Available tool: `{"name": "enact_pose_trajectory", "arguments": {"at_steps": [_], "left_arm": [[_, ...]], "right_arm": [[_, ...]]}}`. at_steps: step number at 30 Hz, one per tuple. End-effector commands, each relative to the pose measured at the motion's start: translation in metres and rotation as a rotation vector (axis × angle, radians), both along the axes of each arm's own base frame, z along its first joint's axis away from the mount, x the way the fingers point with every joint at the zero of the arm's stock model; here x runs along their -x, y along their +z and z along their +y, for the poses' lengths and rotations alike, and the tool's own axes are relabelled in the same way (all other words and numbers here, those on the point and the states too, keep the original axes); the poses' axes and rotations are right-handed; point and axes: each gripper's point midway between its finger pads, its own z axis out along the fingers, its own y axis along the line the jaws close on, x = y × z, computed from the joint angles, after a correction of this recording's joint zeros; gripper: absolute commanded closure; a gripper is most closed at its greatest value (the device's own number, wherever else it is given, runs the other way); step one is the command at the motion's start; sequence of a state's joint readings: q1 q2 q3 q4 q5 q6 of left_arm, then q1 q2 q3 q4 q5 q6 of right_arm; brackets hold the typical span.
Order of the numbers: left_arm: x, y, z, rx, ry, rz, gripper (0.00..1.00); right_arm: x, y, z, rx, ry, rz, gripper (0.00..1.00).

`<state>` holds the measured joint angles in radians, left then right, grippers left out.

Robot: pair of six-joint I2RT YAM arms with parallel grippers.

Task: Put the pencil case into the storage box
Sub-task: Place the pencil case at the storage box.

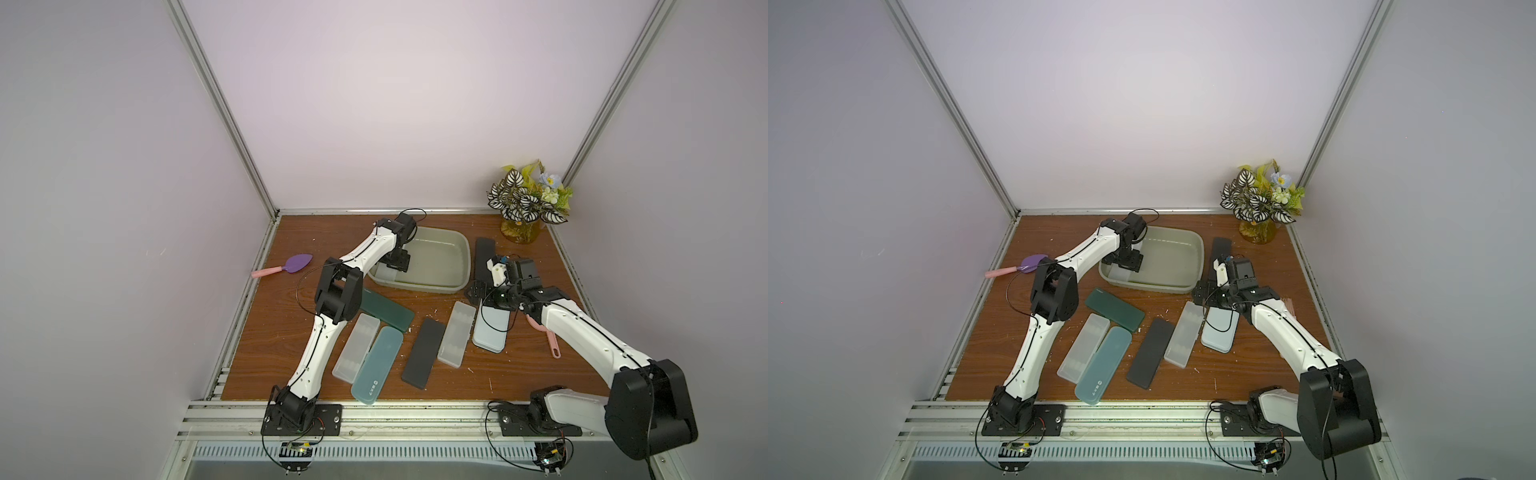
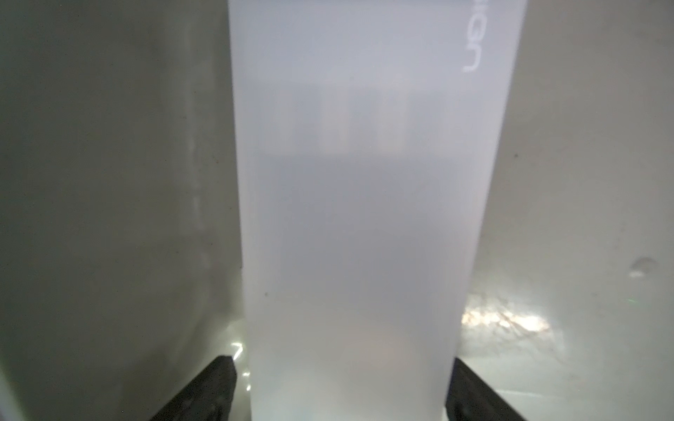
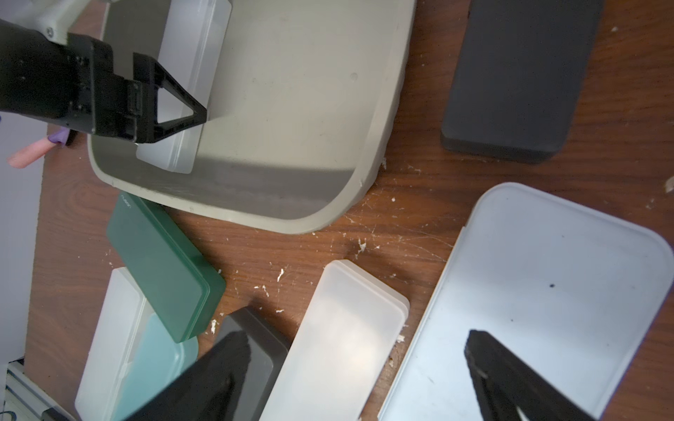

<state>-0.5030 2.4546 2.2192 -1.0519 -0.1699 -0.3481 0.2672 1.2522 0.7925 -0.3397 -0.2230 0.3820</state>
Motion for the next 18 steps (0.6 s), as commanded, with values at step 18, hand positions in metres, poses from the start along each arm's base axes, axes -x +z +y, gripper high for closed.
{"name": "enact_pose_trajectory", "arguments": {"at_steps": [18], "left_arm": [[0.040,0.161,0.047,0.020,0.074,-0.271,0.03]], "right_arm": [[0.005,0.015,-0.032,0.111,-0.147,-0.011,0.00]]}}
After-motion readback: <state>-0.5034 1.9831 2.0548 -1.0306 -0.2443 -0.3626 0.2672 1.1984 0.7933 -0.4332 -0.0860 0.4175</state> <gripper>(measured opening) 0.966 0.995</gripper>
